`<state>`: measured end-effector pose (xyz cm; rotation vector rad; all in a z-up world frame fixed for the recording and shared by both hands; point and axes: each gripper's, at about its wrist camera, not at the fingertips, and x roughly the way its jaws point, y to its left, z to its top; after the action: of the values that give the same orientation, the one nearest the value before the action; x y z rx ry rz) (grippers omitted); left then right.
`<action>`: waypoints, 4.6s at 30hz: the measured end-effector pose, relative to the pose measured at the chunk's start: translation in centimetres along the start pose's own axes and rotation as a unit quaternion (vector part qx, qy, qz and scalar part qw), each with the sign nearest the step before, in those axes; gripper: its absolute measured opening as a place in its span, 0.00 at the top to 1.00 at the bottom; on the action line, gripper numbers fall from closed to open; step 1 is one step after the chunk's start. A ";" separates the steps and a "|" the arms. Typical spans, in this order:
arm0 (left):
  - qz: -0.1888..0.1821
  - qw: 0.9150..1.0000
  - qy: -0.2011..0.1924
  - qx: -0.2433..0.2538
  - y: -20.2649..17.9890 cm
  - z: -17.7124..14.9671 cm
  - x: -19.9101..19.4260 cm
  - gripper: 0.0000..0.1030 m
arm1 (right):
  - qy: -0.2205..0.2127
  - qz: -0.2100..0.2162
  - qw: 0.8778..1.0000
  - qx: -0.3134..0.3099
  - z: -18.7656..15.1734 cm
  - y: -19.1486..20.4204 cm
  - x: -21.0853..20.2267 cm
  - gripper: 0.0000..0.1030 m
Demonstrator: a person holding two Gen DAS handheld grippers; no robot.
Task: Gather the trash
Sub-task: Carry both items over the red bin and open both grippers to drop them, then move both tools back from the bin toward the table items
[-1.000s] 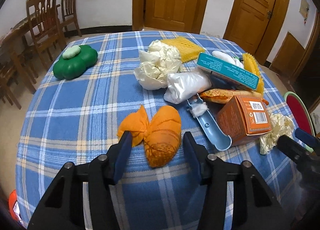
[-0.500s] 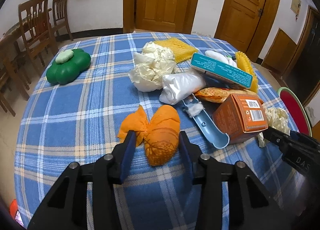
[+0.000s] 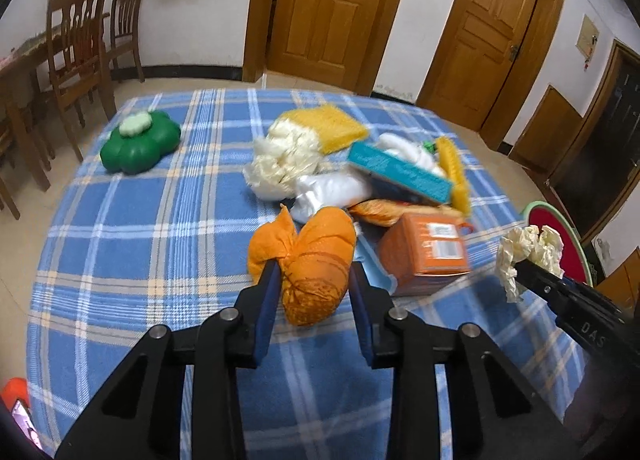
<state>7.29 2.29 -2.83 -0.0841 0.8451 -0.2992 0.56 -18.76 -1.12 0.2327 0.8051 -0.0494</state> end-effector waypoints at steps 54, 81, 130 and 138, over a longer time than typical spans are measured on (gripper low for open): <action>-0.155 0.968 0.046 0.191 -27.5 4.7 5.1 0.66 | -0.051 -0.138 0.966 0.213 0.4 -24.0 -5.9 0.71; -0.161 0.949 0.114 0.248 -34.9 2.0 12.7 0.66 | -0.027 -0.171 0.954 0.244 -0.8 -27.7 -4.5 0.50; -0.030 0.995 0.046 0.084 -17.2 4.5 2.1 0.41 | -0.054 -0.060 0.982 0.171 1.8 -18.7 -7.1 0.36; 0.003 0.997 0.046 0.059 -13.6 3.8 1.7 0.41 | -0.044 -0.047 0.986 0.153 1.6 -17.0 -6.5 0.35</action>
<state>8.16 -11.36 1.07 0.0422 0.9169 -0.3494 -5.06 -35.92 1.40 0.4793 0.7183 -0.2722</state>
